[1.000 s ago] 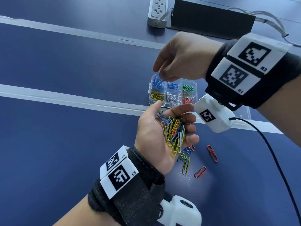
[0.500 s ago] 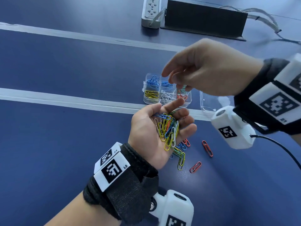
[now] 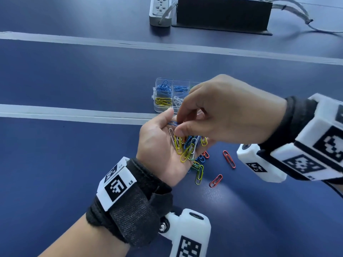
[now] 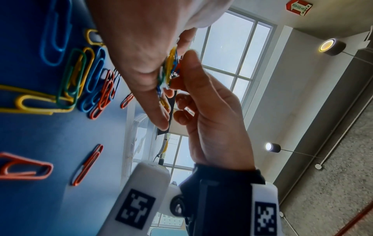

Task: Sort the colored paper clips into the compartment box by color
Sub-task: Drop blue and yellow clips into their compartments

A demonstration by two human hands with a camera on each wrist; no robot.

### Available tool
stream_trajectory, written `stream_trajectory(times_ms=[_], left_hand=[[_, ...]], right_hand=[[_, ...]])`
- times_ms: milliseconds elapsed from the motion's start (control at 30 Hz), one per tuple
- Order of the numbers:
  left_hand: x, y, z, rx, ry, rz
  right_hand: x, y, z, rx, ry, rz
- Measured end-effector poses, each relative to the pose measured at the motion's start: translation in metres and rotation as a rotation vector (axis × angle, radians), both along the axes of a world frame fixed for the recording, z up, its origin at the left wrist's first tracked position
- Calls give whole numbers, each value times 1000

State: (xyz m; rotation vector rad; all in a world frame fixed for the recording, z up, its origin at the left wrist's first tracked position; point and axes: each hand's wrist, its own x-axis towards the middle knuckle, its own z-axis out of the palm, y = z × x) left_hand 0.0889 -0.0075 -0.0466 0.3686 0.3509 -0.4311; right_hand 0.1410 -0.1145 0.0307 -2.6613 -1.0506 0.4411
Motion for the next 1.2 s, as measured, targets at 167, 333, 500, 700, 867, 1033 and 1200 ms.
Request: stream_trajectory(times_ms=[167, 333, 500, 700, 867, 1033, 1200], left_hand=[[1, 2, 0, 4, -8, 2], [1, 3, 0, -55, -56, 28], [3, 4, 0, -91, -34, 43], [3, 6, 0, -98, -25, 22], [4, 7, -3, -103, -25, 11], [4, 7, -5, -69, -43, 12], [3, 5, -5, -74, -7, 8]], right_hand=[[3, 5, -4, 54, -24, -32], [10, 3, 0, 122, 14, -63], [17, -3, 2, 284, 60, -93], [16, -23, 1, 269, 140, -32], [9, -32, 0, 228, 65, 110], [4, -37, -5, 245, 41, 213], [2, -32, -12, 252, 44, 206]])
